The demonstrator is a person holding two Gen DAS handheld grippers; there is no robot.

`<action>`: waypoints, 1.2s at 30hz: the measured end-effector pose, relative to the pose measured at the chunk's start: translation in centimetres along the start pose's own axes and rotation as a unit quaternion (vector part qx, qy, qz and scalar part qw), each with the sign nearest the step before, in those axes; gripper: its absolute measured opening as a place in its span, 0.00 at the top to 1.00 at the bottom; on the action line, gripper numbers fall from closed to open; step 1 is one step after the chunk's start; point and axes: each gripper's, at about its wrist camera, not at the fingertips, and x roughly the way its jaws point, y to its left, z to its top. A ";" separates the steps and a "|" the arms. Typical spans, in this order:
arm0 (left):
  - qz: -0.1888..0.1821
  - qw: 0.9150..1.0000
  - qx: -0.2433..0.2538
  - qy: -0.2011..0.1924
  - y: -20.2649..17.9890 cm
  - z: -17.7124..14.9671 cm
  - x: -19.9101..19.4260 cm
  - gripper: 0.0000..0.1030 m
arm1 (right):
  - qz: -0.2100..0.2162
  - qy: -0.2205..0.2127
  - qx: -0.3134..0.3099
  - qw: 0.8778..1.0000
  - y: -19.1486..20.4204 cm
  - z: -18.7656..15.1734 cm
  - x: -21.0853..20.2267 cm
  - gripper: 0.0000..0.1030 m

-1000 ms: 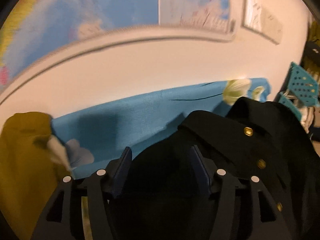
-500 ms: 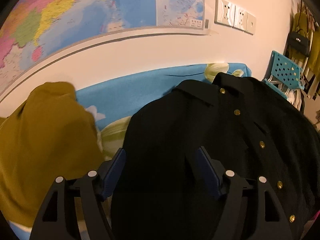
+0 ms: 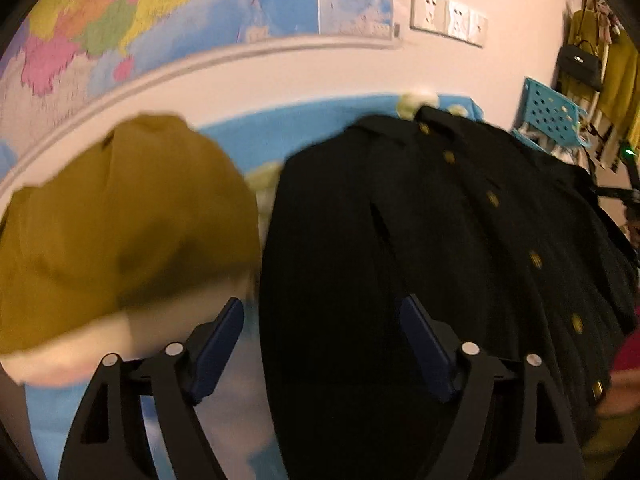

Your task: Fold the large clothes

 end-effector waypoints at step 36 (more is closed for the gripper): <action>0.282 0.954 -0.038 0.092 7.4 -5.3 -0.5 0.74 | 0.168 -0.039 -0.003 0.985 5.0 -8.4 -4.6 0.36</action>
